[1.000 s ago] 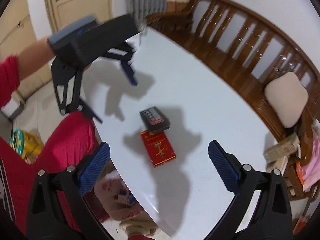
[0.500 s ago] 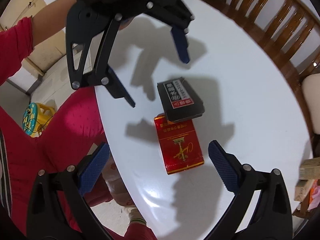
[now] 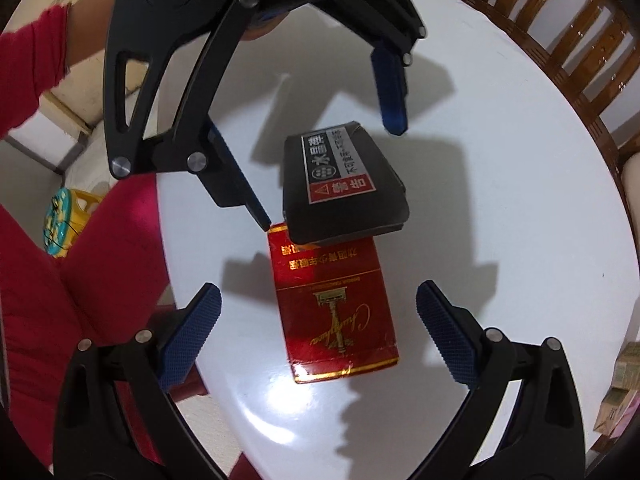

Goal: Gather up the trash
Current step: 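Grasp the black battery pack with the left tool while the right tool grasps the red box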

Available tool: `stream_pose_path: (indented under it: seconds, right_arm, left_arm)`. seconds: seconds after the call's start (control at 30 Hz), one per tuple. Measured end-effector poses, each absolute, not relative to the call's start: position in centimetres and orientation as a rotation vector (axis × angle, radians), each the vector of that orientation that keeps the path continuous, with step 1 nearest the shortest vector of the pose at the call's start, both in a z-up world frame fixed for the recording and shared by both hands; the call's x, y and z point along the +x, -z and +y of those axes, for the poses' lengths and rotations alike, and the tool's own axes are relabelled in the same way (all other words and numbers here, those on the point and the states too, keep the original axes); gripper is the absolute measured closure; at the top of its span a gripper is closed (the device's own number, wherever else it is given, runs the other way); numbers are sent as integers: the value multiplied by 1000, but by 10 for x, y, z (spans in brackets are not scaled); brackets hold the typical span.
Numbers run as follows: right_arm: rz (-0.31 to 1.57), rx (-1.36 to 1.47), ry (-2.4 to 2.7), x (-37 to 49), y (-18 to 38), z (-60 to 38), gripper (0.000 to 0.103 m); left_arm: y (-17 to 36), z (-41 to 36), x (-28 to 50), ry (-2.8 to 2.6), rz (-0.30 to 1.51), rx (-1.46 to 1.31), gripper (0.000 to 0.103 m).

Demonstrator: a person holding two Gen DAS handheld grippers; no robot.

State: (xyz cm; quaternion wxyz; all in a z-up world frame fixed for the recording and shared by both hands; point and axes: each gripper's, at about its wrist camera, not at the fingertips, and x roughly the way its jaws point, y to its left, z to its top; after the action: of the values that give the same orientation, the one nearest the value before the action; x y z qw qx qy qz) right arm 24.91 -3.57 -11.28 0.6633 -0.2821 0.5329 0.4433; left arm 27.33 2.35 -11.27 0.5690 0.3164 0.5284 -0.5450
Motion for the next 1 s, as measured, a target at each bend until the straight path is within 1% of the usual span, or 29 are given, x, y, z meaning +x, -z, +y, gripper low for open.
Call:
stream_pose_path:
  seconds: [0.07,0.1,0.2,0.23,0.27,0.33,0.37,0.4,0.43,0.5,0.6,0.8,1.0]
  right_arm:
    - [1206,-656,-1008,248,117,-33,12]
    - [1207,-659,-1006,248,120,-32,13]
    - [1211,-659,-999,249,124,-31,16]
    - [1215,-660,-999,249,126,-31,22]
    - [1219,-664,-998,249,128,-30,24]
    - [1201,-677,-992,247,129,-30,30]
    - [1194,-683,-990,246,129,-29,33]
    - [1180,-692,-982,245,128,-28,41]
    - [1172,-696,-975,244,127,-28,44]
    - [1177,-682,-971,249,128,-26,45]
    - [1169,-673,-945,247,129,-24,45]
    - [1141,-619,-814,242,126,-31,46]
    - [1061,-557,-632,226,113,-49,46]
  left_arm:
    - [116,25,273,1284,1247,738,10]
    - [118,26,273,1284,1252,735,11]
    - [119,28,279,1281,1263,710,19]
    - [118,29,282,1281,1262,700,22]
    - [117,31,282,1283,1259,693,23]
    - [115,33,283,1293,1255,679,30]
    - [115,34,282,1294,1255,676,31]
    - [114,35,282,1293,1257,671,34]
    - [114,34,281,1294,1261,660,38]
    - [112,37,282,1285,1274,630,44]
    - [110,43,282,1236,1265,584,46]
    - [107,61,291,1009,1246,401,48]
    - [112,95,296,734,1259,196,49]
